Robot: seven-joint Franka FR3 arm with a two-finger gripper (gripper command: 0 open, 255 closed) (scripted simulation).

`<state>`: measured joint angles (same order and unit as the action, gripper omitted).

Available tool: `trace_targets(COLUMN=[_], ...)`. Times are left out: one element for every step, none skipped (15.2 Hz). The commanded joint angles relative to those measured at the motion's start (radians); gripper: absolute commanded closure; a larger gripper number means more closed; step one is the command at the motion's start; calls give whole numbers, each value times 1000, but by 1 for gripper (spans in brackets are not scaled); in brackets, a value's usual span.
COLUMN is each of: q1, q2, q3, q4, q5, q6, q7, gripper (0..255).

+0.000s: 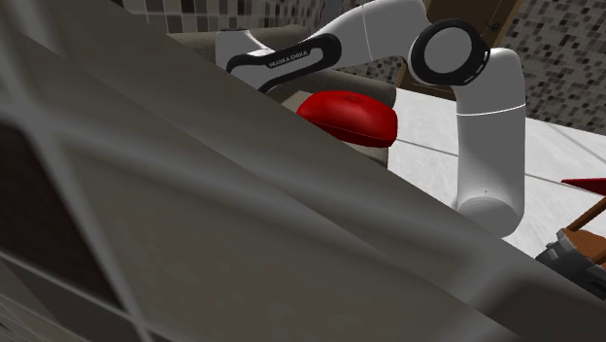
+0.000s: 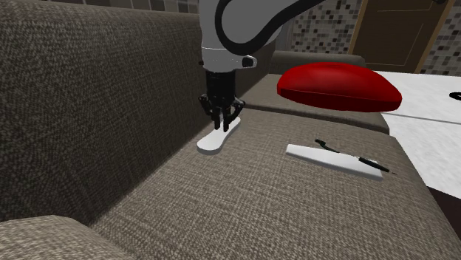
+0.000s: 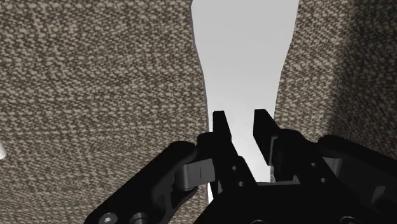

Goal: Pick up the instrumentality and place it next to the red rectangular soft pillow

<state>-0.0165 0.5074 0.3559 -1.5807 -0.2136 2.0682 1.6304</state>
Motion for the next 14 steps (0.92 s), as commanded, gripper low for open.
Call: trace_targets(q1=[-19, -38, -43, -44, -44, -44, -45, -46, -46, -45, -47, -48, -49, -50], q2=[1, 7, 9, 14, 20, 25, 32, 38, 44, 54, 54, 55, 55, 55], q3=[0, 0, 1, 1, 1, 0, 0, 1, 0, -1, 0, 2, 3, 5], q4=[16, 30, 34, 28, 23, 18, 13, 8, 4, -2, -2, -2, -2, -2], q5=[8, 15, 16, 13, 10, 7, 4, 0, -3, -8, -9, -10, -11, -12], q6=[0, -14, -18, -7, 3, 14, 24, 34, 44, 60, 60, 60, 59, 59], q7=[-36, -72, -80, -78, -76, -75, -73, -70, -68, -66, -65, -64, -64, -63], gripper=[0, 0, 0, 0, 0, 0, 0, 0, 0, 0, 0, 0, 0, 0])
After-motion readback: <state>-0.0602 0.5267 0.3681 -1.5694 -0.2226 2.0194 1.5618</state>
